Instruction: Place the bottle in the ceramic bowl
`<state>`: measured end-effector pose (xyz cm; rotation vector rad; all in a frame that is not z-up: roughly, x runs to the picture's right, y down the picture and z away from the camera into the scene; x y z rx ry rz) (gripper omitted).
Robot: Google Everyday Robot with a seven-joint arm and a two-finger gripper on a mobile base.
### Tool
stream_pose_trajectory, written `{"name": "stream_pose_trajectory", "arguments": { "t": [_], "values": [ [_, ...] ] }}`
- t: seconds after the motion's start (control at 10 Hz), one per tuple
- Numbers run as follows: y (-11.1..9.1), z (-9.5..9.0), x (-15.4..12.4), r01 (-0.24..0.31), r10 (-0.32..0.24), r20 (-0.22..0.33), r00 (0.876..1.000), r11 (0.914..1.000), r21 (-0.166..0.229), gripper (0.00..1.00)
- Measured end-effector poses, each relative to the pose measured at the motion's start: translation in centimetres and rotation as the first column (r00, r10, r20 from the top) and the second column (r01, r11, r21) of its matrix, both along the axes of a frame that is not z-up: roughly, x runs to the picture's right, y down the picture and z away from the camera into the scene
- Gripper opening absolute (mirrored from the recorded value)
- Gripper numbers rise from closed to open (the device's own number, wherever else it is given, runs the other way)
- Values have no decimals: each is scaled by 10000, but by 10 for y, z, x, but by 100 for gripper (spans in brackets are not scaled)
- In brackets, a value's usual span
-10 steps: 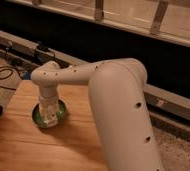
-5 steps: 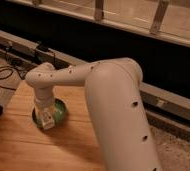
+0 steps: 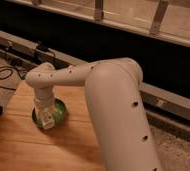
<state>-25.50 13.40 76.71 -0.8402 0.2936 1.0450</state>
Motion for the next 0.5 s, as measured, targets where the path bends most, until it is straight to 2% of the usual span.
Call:
{"name": "stream_pose_trajectory", "arguments": {
  "t": [0.1, 0.2, 0.5],
  "values": [
    [0, 0, 1, -13, 13, -9, 10000, 10000, 0, 74],
    [0, 0, 1, -13, 13, -8, 10000, 10000, 0, 79],
    [0, 0, -1, 1, -1, 10, 10000, 10000, 2, 80]
  ]
}}
